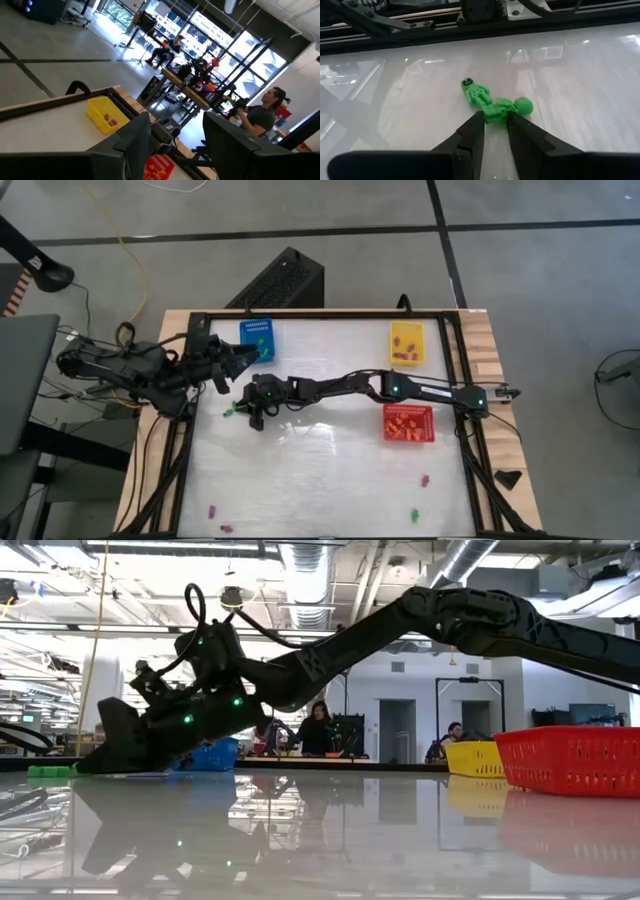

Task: Sort Halloween decoration
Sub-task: Put the green skeleton toy into the blue bin

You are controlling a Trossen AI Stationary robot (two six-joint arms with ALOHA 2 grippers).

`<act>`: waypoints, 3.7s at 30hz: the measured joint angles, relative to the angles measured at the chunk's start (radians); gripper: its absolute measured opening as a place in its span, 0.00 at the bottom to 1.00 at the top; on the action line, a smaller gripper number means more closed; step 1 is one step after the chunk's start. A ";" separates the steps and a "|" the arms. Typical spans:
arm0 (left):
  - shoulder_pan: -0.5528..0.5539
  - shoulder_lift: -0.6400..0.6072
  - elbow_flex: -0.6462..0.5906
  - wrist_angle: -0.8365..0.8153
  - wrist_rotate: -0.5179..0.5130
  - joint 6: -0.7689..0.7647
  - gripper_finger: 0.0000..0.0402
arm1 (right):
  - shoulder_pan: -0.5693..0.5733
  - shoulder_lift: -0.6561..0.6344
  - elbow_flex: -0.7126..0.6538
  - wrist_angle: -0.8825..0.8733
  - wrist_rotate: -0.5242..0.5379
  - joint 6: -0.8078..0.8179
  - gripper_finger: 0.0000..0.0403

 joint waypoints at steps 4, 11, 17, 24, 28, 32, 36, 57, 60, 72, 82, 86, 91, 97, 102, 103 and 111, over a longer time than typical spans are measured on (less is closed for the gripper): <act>0.000 0.018 0.001 -0.008 -0.019 -0.006 0.43 | 0.000 0.000 0.000 -0.005 0.022 0.001 0.30; 0.004 0.048 0.001 -0.007 -0.024 -0.034 0.43 | 0.000 -0.003 0.002 -0.104 0.054 0.000 0.14; 0.006 0.060 0.001 0.025 -0.023 -0.037 0.43 | 0.001 -0.014 0.003 -0.152 0.077 0.021 0.04; -0.003 0.051 0.001 0.121 0.003 0.036 0.43 | -0.001 -0.130 -0.004 -0.436 0.077 -0.052 0.04; -0.033 0.042 0.001 0.130 0.023 0.057 0.43 | -0.003 -0.234 -0.006 -0.674 0.123 -0.110 0.04; -0.129 0.041 0.001 -0.074 0.064 -0.079 0.43 | -0.018 -0.333 -0.002 -1.012 0.143 -0.129 0.08; -0.290 0.088 0.001 -0.501 0.009 -0.402 0.43 | -0.052 -0.377 -0.004 -1.357 0.224 -0.133 0.21; -0.276 -0.069 -0.319 -1.136 0.412 -1.002 0.44 | -0.233 -0.519 -0.002 -1.563 0.233 -0.233 0.29; -0.229 -0.110 -0.312 -1.131 0.413 -0.929 0.46 | -0.236 -0.534 -0.002 -1.559 0.218 -0.240 0.29; 0.044 -0.025 -0.353 -0.964 0.593 -0.670 0.57 | -0.215 -0.554 -0.002 -1.564 0.200 -0.237 0.29; 0.292 0.178 -0.356 -1.024 0.691 -0.396 0.58 | -0.187 -0.556 -0.002 -1.576 0.199 -0.238 0.29; 0.352 0.199 -0.369 -0.978 0.777 -0.337 0.58 | -0.175 -0.556 -0.002 -1.579 0.199 -0.238 0.29; 0.377 0.230 -0.451 -0.928 0.860 -0.310 0.58 | -0.168 -0.556 -0.002 -1.578 0.199 -0.239 0.29; 0.376 0.235 -0.515 -0.887 0.852 -0.321 0.58 | -0.169 -0.556 -0.002 -1.584 0.199 -0.238 0.29; 0.376 0.235 -0.514 -0.860 0.777 -0.325 0.58 | -0.170 -0.555 -0.002 -1.582 0.199 -0.244 0.29; 0.376 0.235 -0.514 -0.852 0.760 -0.325 0.58 | -0.171 -0.555 -0.002 -1.581 0.199 -0.244 0.29; 0.376 0.245 -0.548 -0.730 0.715 -0.315 0.58 | -0.179 -0.555 -0.002 -1.577 0.199 -0.248 0.29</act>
